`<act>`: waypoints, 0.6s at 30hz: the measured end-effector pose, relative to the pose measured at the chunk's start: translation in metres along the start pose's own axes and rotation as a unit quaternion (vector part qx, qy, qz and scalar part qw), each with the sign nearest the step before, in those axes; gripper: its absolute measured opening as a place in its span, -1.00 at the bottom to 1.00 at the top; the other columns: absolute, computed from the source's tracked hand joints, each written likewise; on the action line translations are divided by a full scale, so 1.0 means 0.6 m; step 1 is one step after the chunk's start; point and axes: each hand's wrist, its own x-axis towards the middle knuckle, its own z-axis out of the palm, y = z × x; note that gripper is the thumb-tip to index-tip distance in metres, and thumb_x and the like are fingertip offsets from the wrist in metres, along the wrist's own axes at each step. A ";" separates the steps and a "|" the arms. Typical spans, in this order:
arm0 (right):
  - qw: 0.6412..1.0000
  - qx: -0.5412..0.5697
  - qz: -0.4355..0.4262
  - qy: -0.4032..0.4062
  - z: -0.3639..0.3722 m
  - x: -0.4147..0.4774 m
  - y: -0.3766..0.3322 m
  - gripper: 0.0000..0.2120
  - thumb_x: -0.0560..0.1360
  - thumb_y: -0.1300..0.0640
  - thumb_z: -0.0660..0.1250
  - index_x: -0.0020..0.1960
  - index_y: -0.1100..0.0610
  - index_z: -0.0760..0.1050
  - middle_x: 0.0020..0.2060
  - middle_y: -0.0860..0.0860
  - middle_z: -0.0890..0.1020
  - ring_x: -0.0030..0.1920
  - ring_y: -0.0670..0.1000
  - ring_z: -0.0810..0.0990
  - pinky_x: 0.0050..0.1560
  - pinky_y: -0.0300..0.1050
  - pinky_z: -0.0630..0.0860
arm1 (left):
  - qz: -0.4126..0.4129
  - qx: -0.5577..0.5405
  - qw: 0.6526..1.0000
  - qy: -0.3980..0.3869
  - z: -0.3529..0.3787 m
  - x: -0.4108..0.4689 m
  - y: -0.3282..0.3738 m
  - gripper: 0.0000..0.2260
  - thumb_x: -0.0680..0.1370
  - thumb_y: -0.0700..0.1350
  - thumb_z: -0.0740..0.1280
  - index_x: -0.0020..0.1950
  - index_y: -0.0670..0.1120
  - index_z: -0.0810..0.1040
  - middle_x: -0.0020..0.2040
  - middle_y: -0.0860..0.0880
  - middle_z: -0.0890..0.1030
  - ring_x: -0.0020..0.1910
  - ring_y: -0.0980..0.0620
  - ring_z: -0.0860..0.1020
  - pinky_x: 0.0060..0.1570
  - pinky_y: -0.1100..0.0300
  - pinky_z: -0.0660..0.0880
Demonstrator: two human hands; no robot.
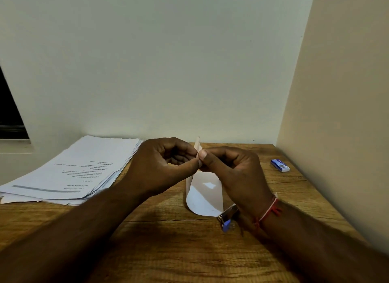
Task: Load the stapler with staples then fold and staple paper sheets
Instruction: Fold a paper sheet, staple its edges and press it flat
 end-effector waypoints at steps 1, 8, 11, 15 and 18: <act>1.000 0.002 0.001 -0.001 0.000 0.000 0.000 -0.88 0.61 0.09 0.52 0.01 0.11 0.81 -0.13 0.05 0.82 -0.03 0.09 0.81 0.14 0.23 0.73 | 0.001 0.004 1.000 -0.002 0.000 0.000 0.000 -0.84 0.50 -0.16 0.68 0.04 -0.10 0.81 -0.09 -0.03 0.82 -0.09 -0.04 0.81 -0.06 0.20 0.72; 1.000 0.014 0.003 0.001 -0.004 0.002 0.001 -0.90 0.61 0.16 0.50 0.02 0.12 0.80 -0.12 0.01 0.83 -0.05 0.00 0.82 0.02 -0.18 0.71 | -0.007 0.005 1.000 -0.004 0.000 0.000 -0.002 -0.81 0.49 -0.07 0.69 0.07 -0.06 0.82 -0.05 0.00 0.83 -0.04 -0.01 0.81 0.00 0.11 0.75; 1.000 0.015 0.003 0.002 -0.004 0.004 0.001 -0.91 0.61 0.13 0.50 0.03 0.08 0.80 -0.08 0.00 0.83 -0.01 0.02 0.82 0.08 -0.09 0.74 | -0.007 0.010 1.000 -0.011 0.001 0.000 -0.004 -0.83 0.54 -0.04 0.66 0.10 -0.03 0.83 -0.01 0.02 0.84 0.02 -0.01 0.82 0.10 -0.01 0.76; 1.000 0.018 0.007 0.009 -0.002 0.005 0.002 -0.90 0.62 0.15 0.50 0.07 0.13 0.80 -0.04 0.01 0.83 0.02 0.04 0.82 0.15 0.07 0.75 | -0.012 0.000 1.000 -0.016 0.000 -0.001 -0.002 -0.87 0.58 -0.06 0.62 0.11 -0.03 0.83 0.02 0.02 0.84 0.07 -0.02 0.81 0.17 -0.19 0.73; 1.000 0.015 0.014 0.013 0.000 0.001 -0.001 -0.89 0.62 0.14 0.51 0.03 0.15 0.79 -0.06 0.04 0.82 0.00 0.05 0.81 0.16 0.17 0.74 | -0.016 0.001 1.000 -0.019 0.002 -0.001 -0.001 -0.91 0.62 -0.08 0.58 0.10 -0.02 0.84 0.01 0.04 0.84 0.08 -0.01 0.81 0.19 -0.20 0.72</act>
